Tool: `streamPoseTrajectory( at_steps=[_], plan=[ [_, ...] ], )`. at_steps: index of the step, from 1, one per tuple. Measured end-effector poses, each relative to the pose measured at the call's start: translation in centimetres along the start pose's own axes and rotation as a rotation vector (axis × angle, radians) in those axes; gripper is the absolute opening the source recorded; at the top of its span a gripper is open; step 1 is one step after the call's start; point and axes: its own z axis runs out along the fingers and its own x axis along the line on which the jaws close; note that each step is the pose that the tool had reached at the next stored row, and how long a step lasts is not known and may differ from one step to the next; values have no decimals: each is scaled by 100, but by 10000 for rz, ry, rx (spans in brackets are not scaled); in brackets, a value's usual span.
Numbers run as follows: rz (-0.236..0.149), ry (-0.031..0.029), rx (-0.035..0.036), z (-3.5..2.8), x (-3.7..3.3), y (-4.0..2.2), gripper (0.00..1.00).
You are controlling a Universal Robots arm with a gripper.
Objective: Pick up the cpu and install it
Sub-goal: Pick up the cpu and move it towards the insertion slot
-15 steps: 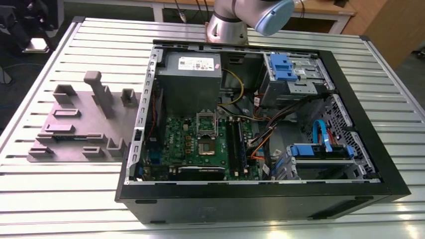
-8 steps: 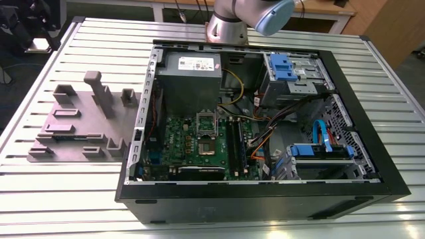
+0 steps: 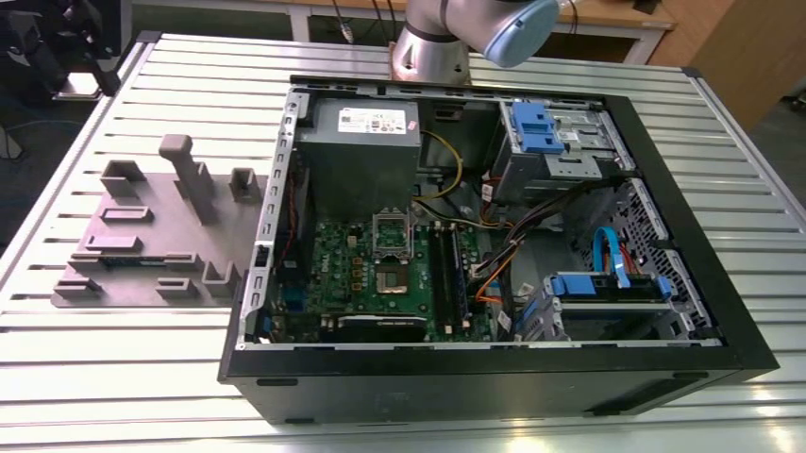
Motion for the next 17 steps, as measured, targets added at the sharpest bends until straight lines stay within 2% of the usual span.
streamPoseTrajectory(
  at_steps=[10,17],
  plan=[
    [-1,-1,0,-2,-55,-1,47],
    [0,0,0,-5,-133,-1,47]
  ],
)
